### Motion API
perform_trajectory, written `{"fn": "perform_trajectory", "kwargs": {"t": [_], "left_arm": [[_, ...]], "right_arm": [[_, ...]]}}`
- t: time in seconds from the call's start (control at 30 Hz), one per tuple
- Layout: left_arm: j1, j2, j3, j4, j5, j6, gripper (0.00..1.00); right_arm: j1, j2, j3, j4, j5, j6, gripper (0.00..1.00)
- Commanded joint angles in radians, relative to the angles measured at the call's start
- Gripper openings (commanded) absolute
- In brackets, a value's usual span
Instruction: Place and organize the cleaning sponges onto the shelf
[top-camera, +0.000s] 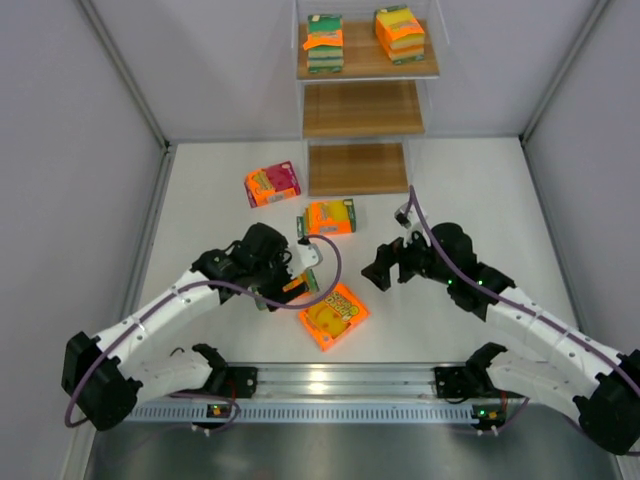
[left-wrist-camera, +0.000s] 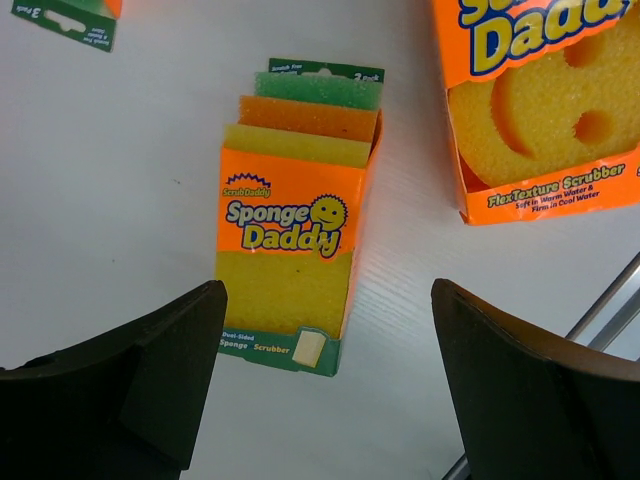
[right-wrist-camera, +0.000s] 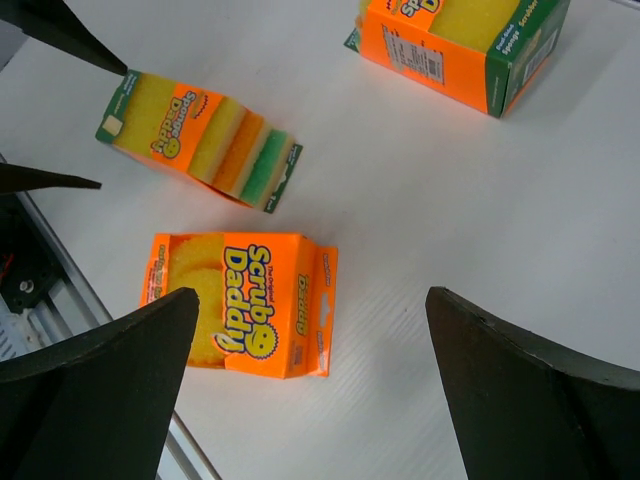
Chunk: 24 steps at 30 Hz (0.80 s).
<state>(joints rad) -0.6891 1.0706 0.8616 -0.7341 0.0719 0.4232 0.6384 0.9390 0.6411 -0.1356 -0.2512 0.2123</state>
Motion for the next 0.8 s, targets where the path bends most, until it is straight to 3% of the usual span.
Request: {"fn": "perform_trajectory", "kwargs": {"t": [0.0, 0.23, 0.57, 0.77], "left_arm": [[0.045, 0.018, 0.008, 0.064, 0.106, 0.135, 0.9], [0.207, 0.13, 0.048, 0.101, 0.276, 0.174, 0.91], [0.215, 0.206, 0.011, 0.13, 0.206, 0.189, 0.93], [0.227, 0.302, 0.016, 0.153, 0.241, 0.173, 0.93]], "right_arm": [[-0.008, 0.004, 0.025, 0.119, -0.033, 0.01, 0.99], [-0.008, 0.004, 0.002, 0.116, 0.0, 0.032, 0.99], [-0.011, 0.017, -0.003, 0.111, 0.015, 0.041, 0.99], [-0.014, 0.032, 0.0, 0.094, 0.016, 0.033, 1.0]]}}
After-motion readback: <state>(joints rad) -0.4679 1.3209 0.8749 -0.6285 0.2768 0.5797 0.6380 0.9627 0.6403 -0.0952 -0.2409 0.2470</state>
